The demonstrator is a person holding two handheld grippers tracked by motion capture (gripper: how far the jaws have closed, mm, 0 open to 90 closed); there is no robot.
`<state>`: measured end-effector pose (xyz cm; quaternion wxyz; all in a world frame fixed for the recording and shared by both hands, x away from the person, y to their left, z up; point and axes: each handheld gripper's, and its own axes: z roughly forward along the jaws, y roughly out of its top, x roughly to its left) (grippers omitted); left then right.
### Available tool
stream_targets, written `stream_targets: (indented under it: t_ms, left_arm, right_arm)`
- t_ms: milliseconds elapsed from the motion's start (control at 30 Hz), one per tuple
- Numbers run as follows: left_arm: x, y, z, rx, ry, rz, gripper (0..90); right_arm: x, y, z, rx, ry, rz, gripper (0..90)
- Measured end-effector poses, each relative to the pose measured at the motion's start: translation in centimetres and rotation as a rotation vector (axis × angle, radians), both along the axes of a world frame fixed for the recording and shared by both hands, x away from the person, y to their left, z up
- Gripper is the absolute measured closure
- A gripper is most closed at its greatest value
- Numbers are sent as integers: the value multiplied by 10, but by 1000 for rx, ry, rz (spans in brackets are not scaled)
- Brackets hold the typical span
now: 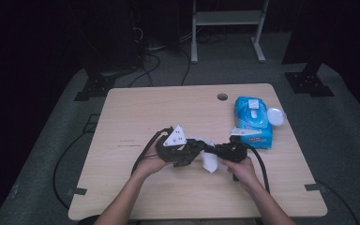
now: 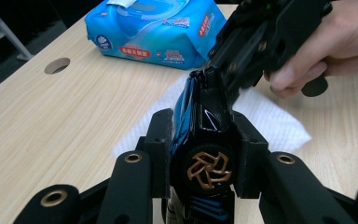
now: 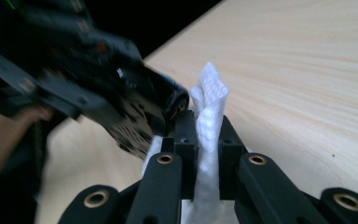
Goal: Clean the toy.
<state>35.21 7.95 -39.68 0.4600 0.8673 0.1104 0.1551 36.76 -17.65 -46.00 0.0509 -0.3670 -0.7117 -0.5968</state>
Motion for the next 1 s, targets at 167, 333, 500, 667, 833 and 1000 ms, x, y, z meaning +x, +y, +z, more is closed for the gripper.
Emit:
stream_targets:
  t_ms: [167, 333, 500, 667, 833, 1000]
  left_arm:
    - [0, 0, 0, -15, 4, 5, 645]
    - [2, 3, 0, -36, 19, 8, 643]
    - [3, 5, 0, -49, 25, 10, 641]
    - [2, 9, 0, -62, 28, 5, 642]
    - [1, 10, 1, -62, 12, 7, 660]
    - [1, 13, -3, -59, 17, 31, 673]
  right_arm:
    - [0, -6, 5, 53, 3, -6, 826]
    - [-2, -7, 15, 50, -37, -15, 830]
    - [-5, -7, 25, 51, -73, -15, 831]
    - [-9, -4, 33, 71, -107, -5, 834]
    - [-10, 3, 39, 70, -120, 20, 833]
    - [-9, 11, 41, 32, -138, 26, 832]
